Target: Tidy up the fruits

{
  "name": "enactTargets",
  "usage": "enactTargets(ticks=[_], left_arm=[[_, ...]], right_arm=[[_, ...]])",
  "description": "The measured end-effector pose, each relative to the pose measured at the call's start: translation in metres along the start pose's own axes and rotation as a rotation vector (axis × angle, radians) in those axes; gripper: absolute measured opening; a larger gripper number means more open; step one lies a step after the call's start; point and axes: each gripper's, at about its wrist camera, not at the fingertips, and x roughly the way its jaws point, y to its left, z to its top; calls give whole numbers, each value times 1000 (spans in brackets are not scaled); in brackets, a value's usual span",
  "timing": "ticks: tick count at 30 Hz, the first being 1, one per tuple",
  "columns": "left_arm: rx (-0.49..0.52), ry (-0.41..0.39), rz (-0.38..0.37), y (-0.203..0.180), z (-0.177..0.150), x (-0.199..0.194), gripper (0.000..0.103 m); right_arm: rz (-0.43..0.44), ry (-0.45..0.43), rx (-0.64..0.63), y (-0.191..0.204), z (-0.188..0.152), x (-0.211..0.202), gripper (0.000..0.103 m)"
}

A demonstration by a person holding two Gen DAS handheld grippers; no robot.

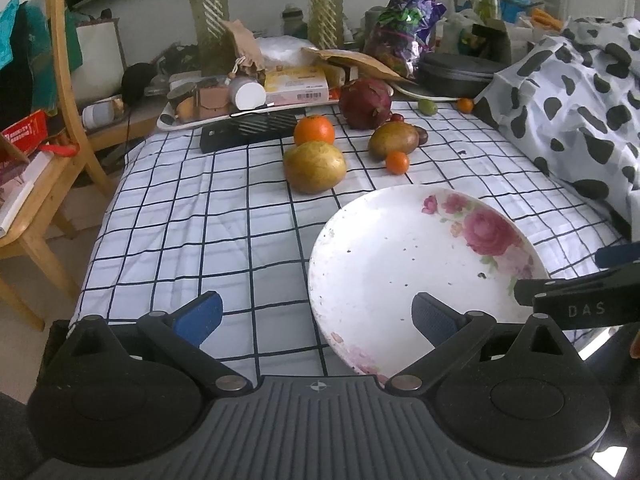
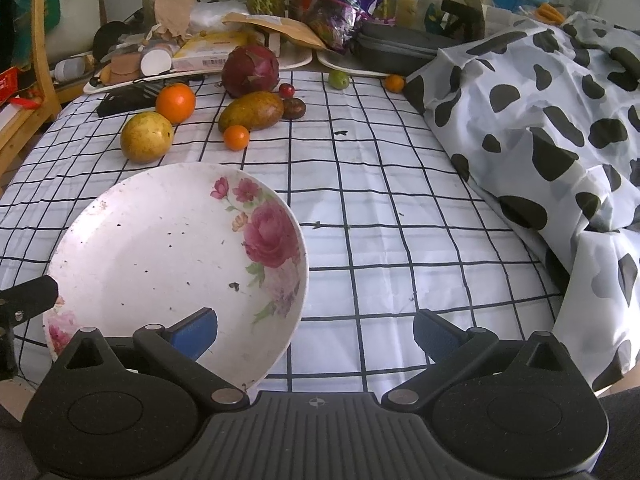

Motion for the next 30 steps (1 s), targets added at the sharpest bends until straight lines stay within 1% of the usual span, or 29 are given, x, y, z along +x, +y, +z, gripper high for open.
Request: enactTargets(ticks=[5, 9, 17, 22, 30], left_arm=[[-2, 9, -10, 0, 0, 1, 102], [4, -4, -8, 0, -1, -3, 102], [2, 4, -17, 1, 1, -3, 102], [23, -17, -8, 2, 4, -2, 102], [44, -7, -39, 7, 17, 7, 103]], right_arm=[[-3, 14, 20, -2, 2, 3, 103], [-1, 3, 11, -1, 1, 1, 103], [16, -16, 11, -1, 3, -4, 103], [18, -24, 18, -3, 5, -5, 103], [-16, -52, 8, -7, 15, -1, 103]])
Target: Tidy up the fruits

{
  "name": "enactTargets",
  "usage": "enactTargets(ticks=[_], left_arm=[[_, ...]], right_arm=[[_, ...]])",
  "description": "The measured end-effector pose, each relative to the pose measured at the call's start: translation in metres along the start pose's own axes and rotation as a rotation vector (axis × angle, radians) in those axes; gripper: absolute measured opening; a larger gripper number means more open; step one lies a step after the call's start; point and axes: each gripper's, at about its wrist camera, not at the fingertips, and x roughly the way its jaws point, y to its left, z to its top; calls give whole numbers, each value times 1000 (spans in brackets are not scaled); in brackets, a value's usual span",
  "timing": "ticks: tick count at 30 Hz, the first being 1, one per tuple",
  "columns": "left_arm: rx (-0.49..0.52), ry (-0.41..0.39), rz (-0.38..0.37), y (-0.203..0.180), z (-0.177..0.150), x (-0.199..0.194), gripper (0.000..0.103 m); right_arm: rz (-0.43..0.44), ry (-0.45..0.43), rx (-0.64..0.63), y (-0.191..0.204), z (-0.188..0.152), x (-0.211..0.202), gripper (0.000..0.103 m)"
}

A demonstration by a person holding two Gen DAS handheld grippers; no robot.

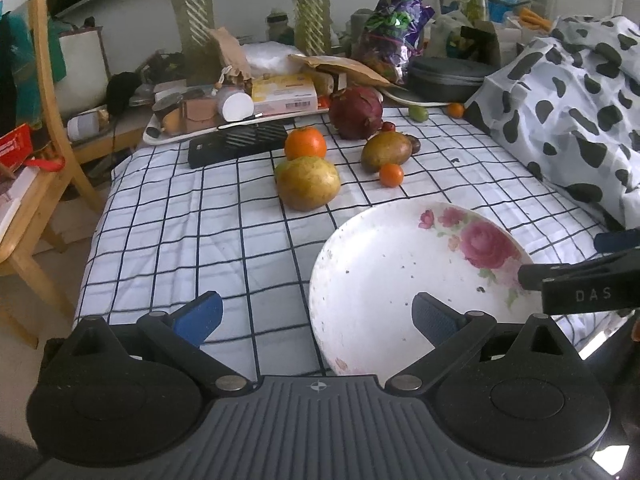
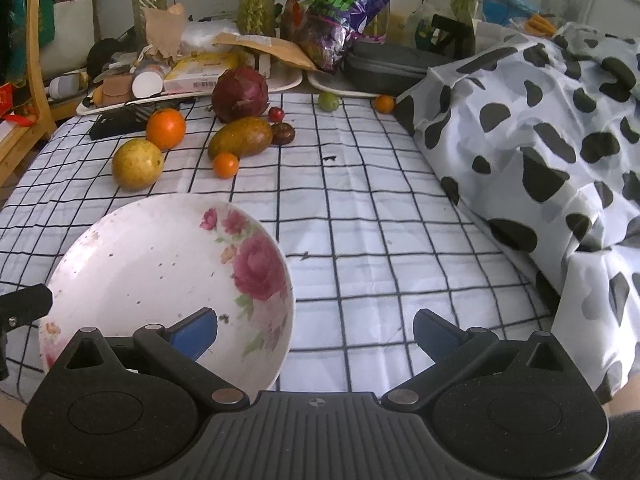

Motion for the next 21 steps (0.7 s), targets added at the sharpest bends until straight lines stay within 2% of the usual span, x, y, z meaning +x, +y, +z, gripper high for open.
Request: enactTargets(ticks=[5, 13, 21], left_arm=[[11, -5, 3, 9, 12, 11, 103], [-58, -27, -48, 32, 33, 28, 102], [-32, -27, -67, 39, 54, 52, 102]], right_arm=[[-3, -16, 10, -4, 11, 7, 103], [-6, -71, -3, -6, 32, 21, 103], [43, -42, 15, -6, 56, 44, 103]])
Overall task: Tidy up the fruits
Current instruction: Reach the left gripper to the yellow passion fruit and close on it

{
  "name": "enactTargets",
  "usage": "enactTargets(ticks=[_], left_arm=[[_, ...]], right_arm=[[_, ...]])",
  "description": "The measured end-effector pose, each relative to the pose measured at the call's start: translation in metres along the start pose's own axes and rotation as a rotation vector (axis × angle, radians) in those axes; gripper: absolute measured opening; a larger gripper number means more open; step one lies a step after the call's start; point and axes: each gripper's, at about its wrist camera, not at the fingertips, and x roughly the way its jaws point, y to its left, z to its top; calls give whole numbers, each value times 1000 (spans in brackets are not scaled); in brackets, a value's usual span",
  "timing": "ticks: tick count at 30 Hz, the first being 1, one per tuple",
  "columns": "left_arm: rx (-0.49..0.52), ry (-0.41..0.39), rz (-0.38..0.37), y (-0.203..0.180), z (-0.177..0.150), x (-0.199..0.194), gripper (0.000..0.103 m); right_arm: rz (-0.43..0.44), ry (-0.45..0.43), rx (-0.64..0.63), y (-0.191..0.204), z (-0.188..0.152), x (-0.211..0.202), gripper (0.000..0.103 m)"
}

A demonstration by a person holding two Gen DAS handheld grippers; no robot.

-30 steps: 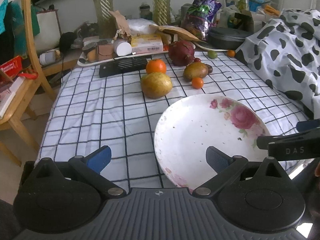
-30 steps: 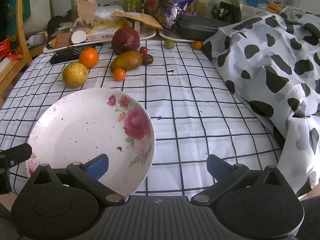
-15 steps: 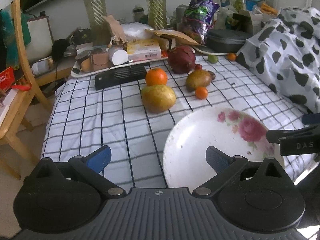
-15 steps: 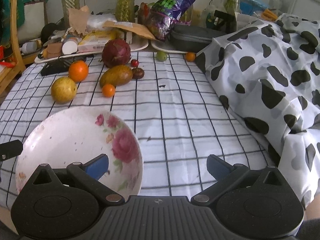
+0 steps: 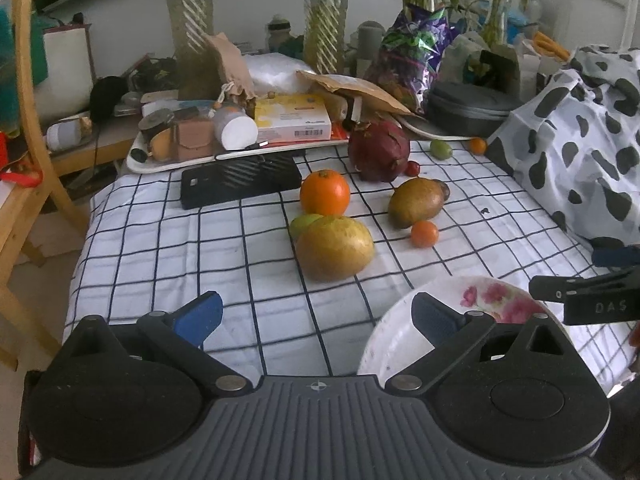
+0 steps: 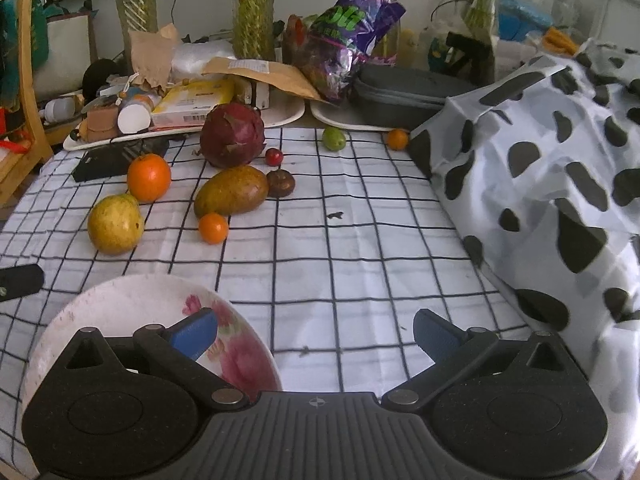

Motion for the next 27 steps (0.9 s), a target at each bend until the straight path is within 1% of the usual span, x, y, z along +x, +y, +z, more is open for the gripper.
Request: enactTargets(ticks=[4, 8, 11, 16, 18, 21, 24, 27], left_arm=[[12, 6, -22, 1, 8, 13, 102], [11, 32, -45, 2, 16, 29, 102], [-15, 71, -65, 4, 24, 43, 102], [-68, 126, -87, 10, 33, 67, 100], [-66, 143, -89, 11, 36, 75, 88], [-70, 177, -74, 13, 39, 88, 87], [-79, 186, -90, 15, 41, 95, 84], [-92, 189, -108, 15, 44, 100, 84]], right_arm=[[11, 3, 15, -1, 10, 11, 103], [13, 8, 10, -1, 20, 22, 103], [19, 14, 1, 0, 27, 30, 103], [-1, 23, -22, 3, 37, 43, 103], [-2, 24, -25, 3, 41, 47, 103], [-3, 28, -33, 4, 46, 53, 103], [-7, 26, -49, 7, 50, 57, 103], [-15, 21, -72, 10, 53, 60, 103]])
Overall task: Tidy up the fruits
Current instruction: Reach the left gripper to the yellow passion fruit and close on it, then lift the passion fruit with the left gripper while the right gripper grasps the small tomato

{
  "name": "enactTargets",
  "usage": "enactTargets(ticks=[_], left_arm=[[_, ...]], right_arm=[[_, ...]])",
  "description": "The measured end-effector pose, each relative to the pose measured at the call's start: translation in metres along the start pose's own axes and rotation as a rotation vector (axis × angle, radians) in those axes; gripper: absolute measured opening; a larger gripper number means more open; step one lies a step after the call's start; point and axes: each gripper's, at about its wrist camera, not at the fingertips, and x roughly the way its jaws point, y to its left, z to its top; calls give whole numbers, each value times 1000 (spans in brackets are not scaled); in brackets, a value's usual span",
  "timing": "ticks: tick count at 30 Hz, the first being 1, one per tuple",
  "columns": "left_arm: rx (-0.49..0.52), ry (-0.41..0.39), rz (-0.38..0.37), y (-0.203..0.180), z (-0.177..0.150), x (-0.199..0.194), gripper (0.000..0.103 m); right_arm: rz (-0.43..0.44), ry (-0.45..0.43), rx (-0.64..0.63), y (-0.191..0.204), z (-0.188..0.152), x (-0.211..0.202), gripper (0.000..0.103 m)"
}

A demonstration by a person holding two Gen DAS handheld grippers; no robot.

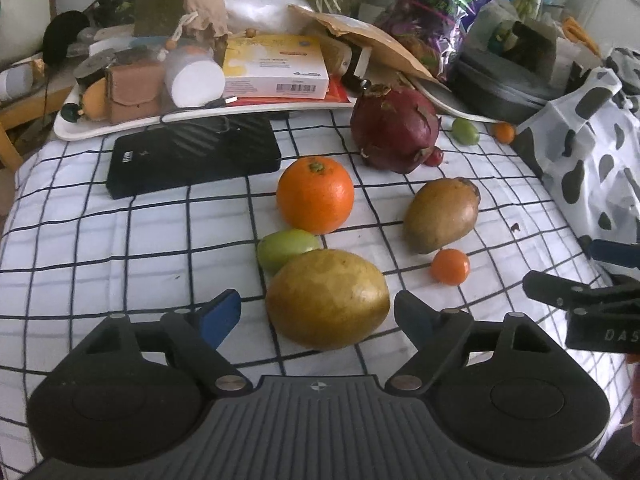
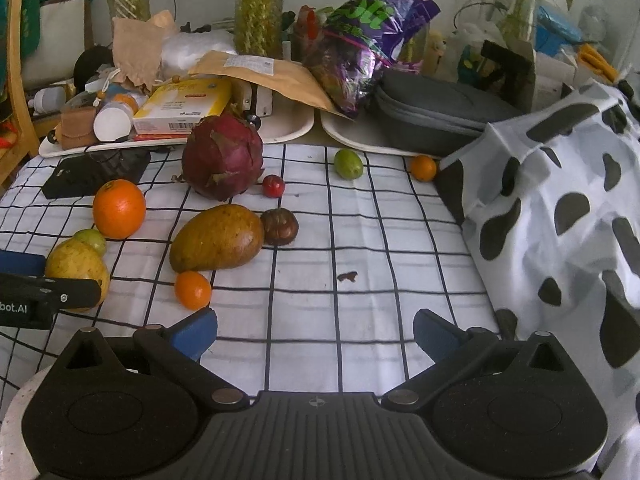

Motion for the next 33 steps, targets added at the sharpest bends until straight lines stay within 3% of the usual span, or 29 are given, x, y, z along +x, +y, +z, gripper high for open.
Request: enactTargets(ticks=[2, 5, 15, 25, 27, 29, 33], left_arm=[[-9, 8, -12, -1, 2, 4, 81], [-25, 20, -36, 1, 3, 9, 67], [-38, 5, -22, 2, 2, 2, 64], [-3, -72, -22, -1, 6, -18, 63], [1, -82, -19, -1, 7, -21, 63], [7, -90, -12, 0, 8, -23, 63], [8, -95, -3, 4, 8, -24, 63]], right_arm=[[1, -2, -11, 2, 2, 2, 103], [1, -4, -28, 5, 4, 4, 103], [56, 12, -43, 8, 5, 10, 103], [217, 10, -71, 23, 7, 16, 103], [253, 6, -89, 28, 8, 18, 99], [283, 12, -104, 33, 9, 23, 85], [308, 10, -128, 40, 10, 31, 76]])
